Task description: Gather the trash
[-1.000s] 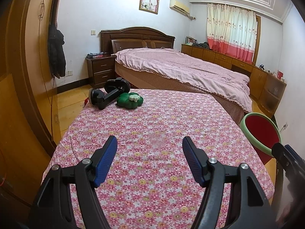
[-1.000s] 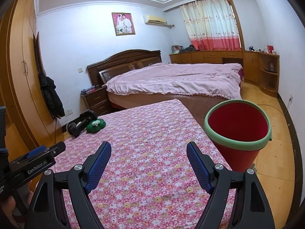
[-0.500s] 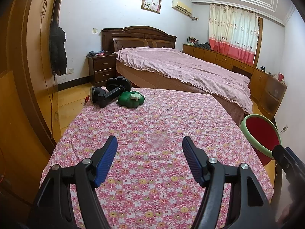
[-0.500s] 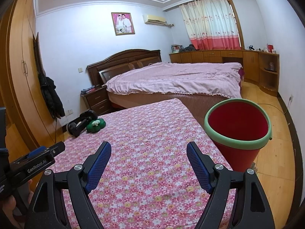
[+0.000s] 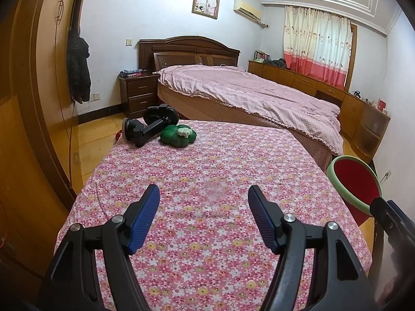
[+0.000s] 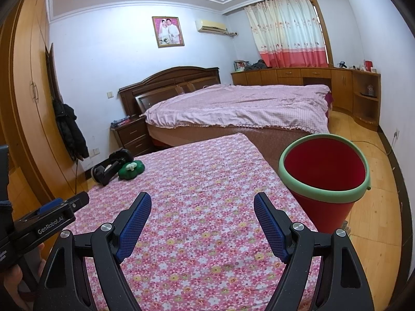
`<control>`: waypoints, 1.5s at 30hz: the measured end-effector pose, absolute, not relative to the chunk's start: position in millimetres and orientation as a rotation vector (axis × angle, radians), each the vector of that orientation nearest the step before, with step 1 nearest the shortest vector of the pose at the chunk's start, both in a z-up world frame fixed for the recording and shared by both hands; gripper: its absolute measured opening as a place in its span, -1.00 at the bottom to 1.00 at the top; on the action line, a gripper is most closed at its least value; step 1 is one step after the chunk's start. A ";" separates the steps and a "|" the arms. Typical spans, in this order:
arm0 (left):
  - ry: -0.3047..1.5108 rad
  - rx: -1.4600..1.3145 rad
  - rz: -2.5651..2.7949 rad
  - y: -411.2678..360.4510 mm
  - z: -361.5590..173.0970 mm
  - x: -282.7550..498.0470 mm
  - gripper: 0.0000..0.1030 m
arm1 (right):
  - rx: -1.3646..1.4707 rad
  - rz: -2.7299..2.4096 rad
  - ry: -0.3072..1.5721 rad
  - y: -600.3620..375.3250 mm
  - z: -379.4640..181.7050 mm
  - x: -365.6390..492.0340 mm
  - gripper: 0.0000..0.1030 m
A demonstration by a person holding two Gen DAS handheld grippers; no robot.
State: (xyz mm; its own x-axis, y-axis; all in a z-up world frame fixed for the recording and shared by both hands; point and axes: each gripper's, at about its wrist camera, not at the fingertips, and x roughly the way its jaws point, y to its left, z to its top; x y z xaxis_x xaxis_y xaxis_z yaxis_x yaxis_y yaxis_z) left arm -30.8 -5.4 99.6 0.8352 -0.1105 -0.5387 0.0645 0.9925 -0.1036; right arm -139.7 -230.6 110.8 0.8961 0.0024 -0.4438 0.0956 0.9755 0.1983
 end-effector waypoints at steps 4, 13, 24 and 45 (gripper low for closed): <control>0.578 -0.085 -0.093 -4.8 99.2 -30.7 0.37 | 0.220 -0.048 0.459 -231.0 110.6 -139.6 0.60; 0.579 -0.084 -0.093 -5.0 99.5 -31.0 0.37 | 0.222 -0.050 0.459 -232.4 110.6 -139.7 0.60; 0.578 -0.084 -0.093 -5.0 99.6 -31.1 0.37 | 0.223 -0.051 0.458 -233.1 110.5 -139.9 0.60; 0.577 -0.082 -0.092 -5.2 99.5 -31.6 0.37 | 0.223 -0.053 0.457 -234.3 110.3 -139.5 0.60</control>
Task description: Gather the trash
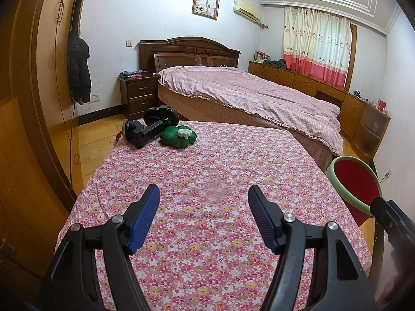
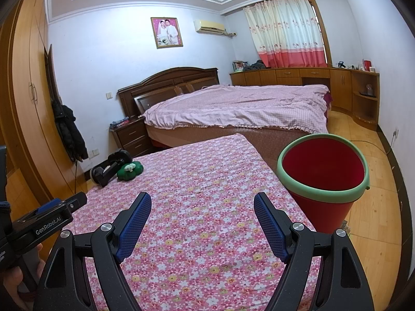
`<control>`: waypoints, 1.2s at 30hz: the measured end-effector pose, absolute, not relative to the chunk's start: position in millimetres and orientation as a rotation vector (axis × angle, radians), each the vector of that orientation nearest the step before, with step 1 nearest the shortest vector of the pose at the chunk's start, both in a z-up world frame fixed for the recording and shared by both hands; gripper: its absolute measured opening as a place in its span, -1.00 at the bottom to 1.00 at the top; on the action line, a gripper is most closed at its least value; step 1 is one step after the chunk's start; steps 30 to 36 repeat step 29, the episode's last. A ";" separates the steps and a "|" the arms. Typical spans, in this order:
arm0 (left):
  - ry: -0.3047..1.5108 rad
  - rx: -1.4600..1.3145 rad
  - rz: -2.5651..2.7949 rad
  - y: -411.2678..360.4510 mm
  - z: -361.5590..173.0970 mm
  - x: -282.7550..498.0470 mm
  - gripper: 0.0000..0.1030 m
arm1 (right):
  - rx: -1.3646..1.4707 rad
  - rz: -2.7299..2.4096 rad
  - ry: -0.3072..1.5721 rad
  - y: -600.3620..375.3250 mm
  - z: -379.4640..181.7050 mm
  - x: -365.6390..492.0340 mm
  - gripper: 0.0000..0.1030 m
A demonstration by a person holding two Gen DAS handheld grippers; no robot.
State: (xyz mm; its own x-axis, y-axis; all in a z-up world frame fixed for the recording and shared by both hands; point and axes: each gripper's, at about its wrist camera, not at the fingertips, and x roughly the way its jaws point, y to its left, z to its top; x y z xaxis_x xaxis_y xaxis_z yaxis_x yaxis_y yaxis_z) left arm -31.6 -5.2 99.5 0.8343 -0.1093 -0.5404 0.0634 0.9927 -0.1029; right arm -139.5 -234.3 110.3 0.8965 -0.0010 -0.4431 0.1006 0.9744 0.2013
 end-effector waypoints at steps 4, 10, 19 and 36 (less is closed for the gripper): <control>0.576 -0.081 -0.092 -5.1 99.5 -31.7 0.37 | 0.223 -0.053 0.457 -234.5 110.3 -139.6 0.60; 0.574 -0.080 -0.092 -5.7 102.7 -30.6 0.37 | 0.224 -0.056 0.454 -235.1 110.8 -139.8 0.60; 0.566 -0.075 -0.089 -6.0 104.7 -30.8 0.37 | 0.226 -0.064 0.446 -236.3 113.0 -139.7 0.60; 0.568 -0.077 -0.078 -5.0 104.1 -30.7 0.37 | 0.226 -0.070 0.444 -234.4 113.4 -138.0 0.60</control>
